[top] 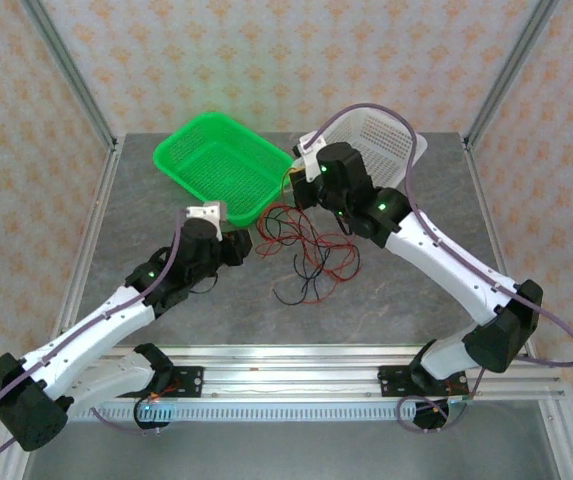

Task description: Untangle the cables

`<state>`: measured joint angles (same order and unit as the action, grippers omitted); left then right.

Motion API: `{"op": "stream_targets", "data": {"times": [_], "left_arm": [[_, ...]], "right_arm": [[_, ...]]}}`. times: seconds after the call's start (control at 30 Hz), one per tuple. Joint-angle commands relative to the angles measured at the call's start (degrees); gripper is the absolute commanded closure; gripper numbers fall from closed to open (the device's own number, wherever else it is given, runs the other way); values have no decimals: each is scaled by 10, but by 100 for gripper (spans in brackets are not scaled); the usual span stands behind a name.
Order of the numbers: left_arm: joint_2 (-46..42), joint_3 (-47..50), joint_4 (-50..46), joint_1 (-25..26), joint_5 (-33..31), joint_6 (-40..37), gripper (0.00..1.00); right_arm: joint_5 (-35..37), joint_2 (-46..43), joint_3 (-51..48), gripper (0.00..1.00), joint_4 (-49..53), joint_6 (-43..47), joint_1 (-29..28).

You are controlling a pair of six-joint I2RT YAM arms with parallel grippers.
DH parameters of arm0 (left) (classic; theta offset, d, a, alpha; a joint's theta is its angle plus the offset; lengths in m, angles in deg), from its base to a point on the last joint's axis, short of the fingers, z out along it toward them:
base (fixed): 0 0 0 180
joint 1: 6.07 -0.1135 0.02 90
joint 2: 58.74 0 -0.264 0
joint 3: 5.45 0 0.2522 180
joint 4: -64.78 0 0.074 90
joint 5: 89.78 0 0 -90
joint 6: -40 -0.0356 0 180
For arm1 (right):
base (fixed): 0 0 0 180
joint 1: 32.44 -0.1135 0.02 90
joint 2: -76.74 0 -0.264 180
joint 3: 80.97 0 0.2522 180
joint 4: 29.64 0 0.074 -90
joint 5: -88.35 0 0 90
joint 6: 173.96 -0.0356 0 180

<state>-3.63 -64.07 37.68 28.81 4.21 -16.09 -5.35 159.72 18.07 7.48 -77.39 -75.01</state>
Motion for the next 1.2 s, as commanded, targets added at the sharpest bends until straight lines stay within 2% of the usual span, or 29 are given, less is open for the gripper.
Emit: {"op": "stream_targets", "data": {"times": [0.0,0.13,0.27,0.33,0.5,0.67,0.83,0.97,1.17], "left_arm": [[-1,-18,41,1,86,-16,65],[-1,27,176,37,182,-7,53],[23,51,255,117,176,-40,41],[42,61,290,133,162,-45,39],[94,89,403,136,81,-26,30],[169,71,444,137,-16,-46,28],[249,50,510,137,-84,-78,27],[311,31,554,137,-171,-99,27],[364,28,667,136,-207,-131,27]], "right_arm": [[5,7,43,100,10,-54,6],[29,28,81,100,51,-158,6],[18,24,77,100,54,-255,5],[9,15,66,100,41,-289,3],[13,-3,40,100,17,-334,-7],[12,-17,22,100,1,-346,-9],[8,-27,19,100,-5,-351,-9],[-3,-36,13,100,-12,-356,-9],[-12,-47,2,100,-16,-356,-9]]}}
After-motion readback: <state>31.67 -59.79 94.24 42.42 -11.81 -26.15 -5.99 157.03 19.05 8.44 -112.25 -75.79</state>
